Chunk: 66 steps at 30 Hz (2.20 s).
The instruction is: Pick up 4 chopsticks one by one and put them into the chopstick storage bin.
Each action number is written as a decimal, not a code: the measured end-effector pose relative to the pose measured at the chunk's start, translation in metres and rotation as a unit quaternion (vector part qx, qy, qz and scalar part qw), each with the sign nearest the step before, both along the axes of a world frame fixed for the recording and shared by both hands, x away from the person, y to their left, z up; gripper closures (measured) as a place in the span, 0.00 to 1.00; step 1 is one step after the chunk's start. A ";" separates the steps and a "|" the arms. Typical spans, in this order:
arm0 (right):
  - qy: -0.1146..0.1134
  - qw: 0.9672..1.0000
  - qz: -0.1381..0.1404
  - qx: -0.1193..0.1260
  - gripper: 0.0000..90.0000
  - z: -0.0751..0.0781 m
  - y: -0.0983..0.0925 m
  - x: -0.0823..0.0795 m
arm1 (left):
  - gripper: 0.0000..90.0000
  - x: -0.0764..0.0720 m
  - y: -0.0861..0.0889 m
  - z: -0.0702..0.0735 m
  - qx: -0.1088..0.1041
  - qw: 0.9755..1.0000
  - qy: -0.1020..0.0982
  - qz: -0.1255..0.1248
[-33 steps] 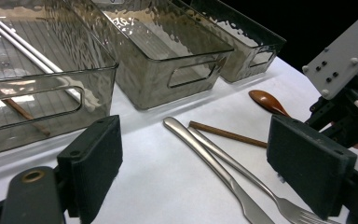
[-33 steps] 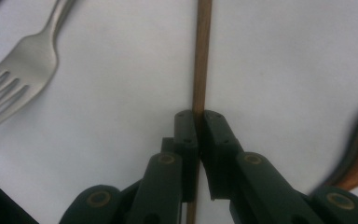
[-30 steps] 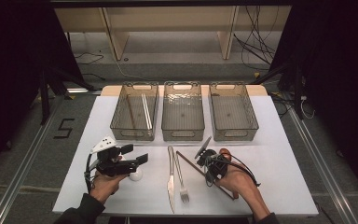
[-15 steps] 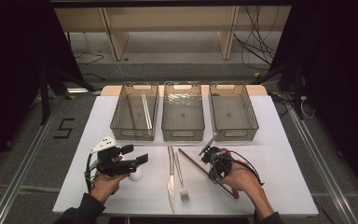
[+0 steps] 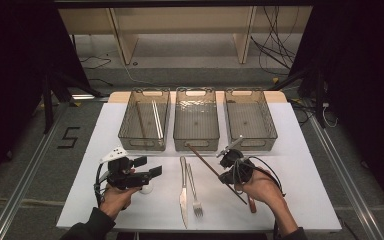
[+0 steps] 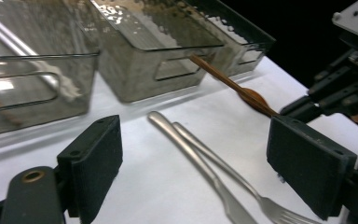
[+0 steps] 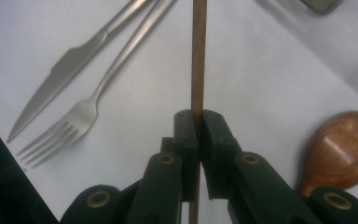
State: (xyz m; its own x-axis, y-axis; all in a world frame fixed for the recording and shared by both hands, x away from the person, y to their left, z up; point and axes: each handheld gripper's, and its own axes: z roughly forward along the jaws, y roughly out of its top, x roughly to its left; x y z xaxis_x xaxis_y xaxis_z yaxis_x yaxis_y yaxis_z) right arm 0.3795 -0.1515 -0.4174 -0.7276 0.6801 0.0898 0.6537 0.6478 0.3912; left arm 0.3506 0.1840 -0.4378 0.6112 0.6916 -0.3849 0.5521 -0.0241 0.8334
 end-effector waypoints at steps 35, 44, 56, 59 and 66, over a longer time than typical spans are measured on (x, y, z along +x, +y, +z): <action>-0.107 0.985 0.040 0.133 0.95 0.018 0.029 -0.019 | 0.52 0.031 -0.071 0.010 -0.085 0.992 0.065 -0.061; -0.119 0.981 0.038 0.146 0.95 0.019 0.030 -0.020 | 0.63 0.034 -0.077 0.008 -0.095 0.989 0.075 -0.082; -0.130 0.978 0.040 0.156 0.95 0.020 0.031 -0.021 | 0.75 0.033 -0.076 0.011 -0.109 0.988 0.068 -0.087; -0.131 0.978 0.043 0.156 0.95 0.020 0.032 -0.022 | 0.77 0.033 -0.076 0.010 -0.112 0.987 0.071 -0.089; -0.136 0.976 0.044 0.161 0.95 0.020 0.032 -0.022 | 0.86 0.033 -0.078 0.009 -0.118 0.986 0.077 -0.095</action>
State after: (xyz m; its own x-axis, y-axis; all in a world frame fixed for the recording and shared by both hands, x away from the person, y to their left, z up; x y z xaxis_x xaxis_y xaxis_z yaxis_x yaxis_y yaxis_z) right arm 0.3570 -0.1200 -0.3971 -0.8089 0.5819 0.0841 0.4442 0.5112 0.7357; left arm 0.3835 0.1063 -0.4293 0.6421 0.4513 -0.6197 0.6772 0.0450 0.7345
